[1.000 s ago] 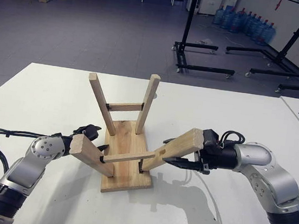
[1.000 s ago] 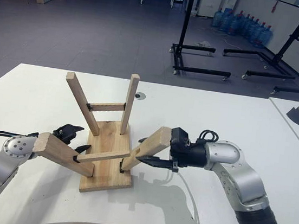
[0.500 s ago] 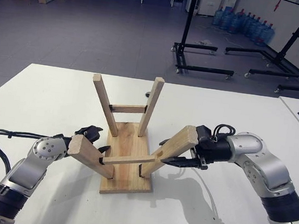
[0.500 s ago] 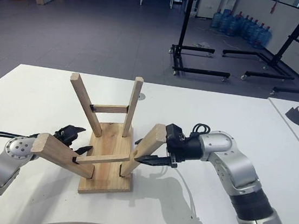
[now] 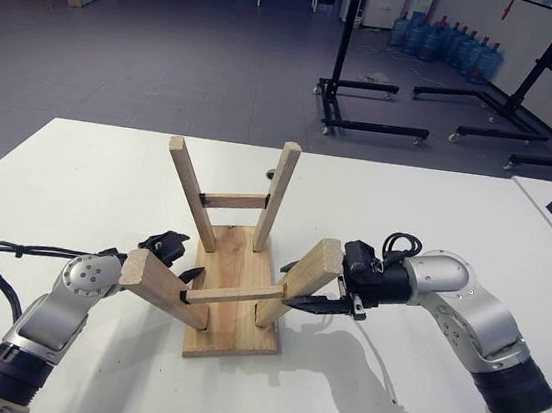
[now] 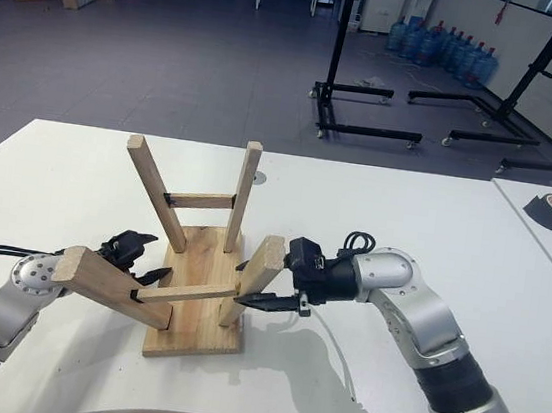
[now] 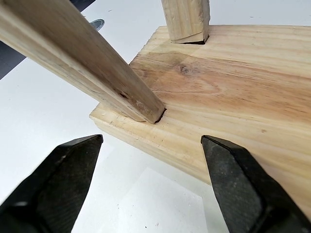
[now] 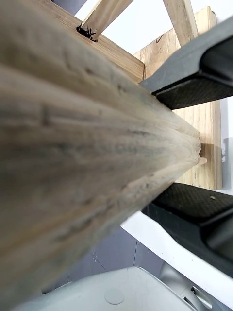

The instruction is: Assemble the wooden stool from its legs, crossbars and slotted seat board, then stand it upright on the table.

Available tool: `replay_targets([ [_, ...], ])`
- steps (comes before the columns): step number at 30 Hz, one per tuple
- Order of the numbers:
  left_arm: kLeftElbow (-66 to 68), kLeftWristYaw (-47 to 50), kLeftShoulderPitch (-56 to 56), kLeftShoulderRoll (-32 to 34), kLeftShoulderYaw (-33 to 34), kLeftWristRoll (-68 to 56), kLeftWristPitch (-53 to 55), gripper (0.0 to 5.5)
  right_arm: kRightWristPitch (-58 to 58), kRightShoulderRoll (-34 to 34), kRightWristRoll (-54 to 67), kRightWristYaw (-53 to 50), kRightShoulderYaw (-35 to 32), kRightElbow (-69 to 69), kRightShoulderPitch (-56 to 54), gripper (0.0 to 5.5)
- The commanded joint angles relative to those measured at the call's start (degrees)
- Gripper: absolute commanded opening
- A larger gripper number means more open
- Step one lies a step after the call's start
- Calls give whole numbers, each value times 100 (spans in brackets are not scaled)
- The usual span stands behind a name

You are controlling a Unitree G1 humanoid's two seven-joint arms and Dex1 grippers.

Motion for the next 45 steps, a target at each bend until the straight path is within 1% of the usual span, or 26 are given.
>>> replay_targets([
  [1,168,-35,210,-34,-264,214,265,371,25,-134,-796,-173,428,229,418,203],
  [5,177,-20,220,-32,-269,216,250,371,-228,-218,-840,-162,431,185,617,203],
  [24,256,25,135,-119,-280,197,245,371,-889,-419,-1227,-364,650,252,828,204],
  [28,294,15,113,-119,-288,208,230,371,-1175,-527,-1421,-297,760,346,855,204],
  [36,314,-3,107,-111,-322,240,202,371,-1417,-597,-1393,-92,841,394,638,206],
  [45,277,14,192,-140,-291,184,219,371,-1875,-888,-1523,40,802,506,718,207],
])
